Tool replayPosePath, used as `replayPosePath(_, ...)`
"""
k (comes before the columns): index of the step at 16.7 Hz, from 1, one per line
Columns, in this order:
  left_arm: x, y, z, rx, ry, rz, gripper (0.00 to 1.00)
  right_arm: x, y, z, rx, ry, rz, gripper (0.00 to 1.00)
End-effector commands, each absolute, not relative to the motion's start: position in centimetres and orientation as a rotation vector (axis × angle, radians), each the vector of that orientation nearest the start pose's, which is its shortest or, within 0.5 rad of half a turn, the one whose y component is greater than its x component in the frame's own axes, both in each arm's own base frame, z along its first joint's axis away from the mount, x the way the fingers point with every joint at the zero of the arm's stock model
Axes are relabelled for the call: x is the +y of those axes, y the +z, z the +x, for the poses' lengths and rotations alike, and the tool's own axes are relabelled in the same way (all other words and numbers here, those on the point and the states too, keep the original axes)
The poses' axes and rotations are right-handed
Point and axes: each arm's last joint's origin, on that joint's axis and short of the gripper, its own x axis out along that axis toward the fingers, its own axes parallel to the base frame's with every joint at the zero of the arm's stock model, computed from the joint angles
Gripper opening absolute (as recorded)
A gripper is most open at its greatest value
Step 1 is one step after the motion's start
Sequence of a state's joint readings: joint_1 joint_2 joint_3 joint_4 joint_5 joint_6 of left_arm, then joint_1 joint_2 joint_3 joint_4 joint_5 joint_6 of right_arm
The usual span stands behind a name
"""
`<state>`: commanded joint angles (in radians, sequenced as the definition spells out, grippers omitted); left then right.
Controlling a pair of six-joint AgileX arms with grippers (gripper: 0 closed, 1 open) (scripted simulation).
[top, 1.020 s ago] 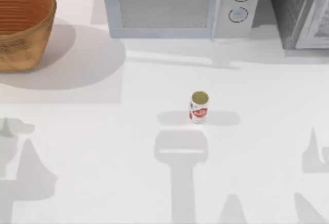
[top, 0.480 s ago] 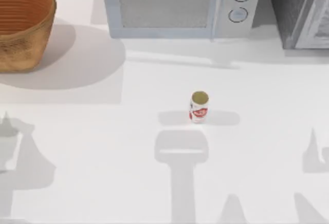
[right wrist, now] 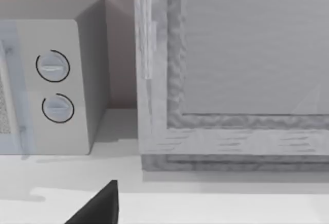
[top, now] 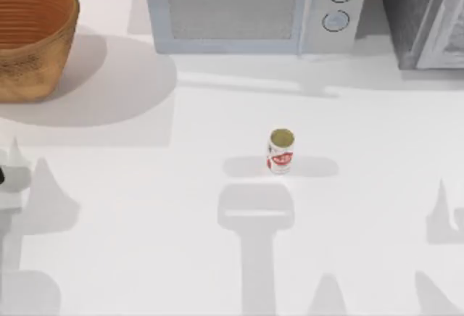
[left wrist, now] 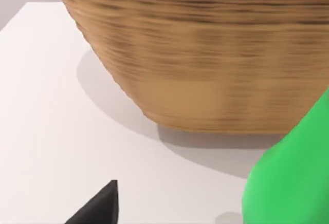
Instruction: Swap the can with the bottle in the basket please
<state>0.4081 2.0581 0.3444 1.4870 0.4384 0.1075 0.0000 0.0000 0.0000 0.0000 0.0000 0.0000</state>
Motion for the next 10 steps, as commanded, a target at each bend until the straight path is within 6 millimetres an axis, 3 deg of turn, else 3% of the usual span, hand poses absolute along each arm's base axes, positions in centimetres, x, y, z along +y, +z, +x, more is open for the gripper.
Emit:
replayPosePath(4, 9.46, 5.94, 25.13, 0.201, -0.019, 0.002, 1.0, -0.12, 16.0, 10.57, 0.0, 0.0, 0.0, 1.0)
replayPosePath(10, 9.46, 5.94, 25.13, 0.201, -0.019, 0.002, 0.55, -0.12, 16.0, 10.57, 0.0, 0.0, 0.0, 1.0)
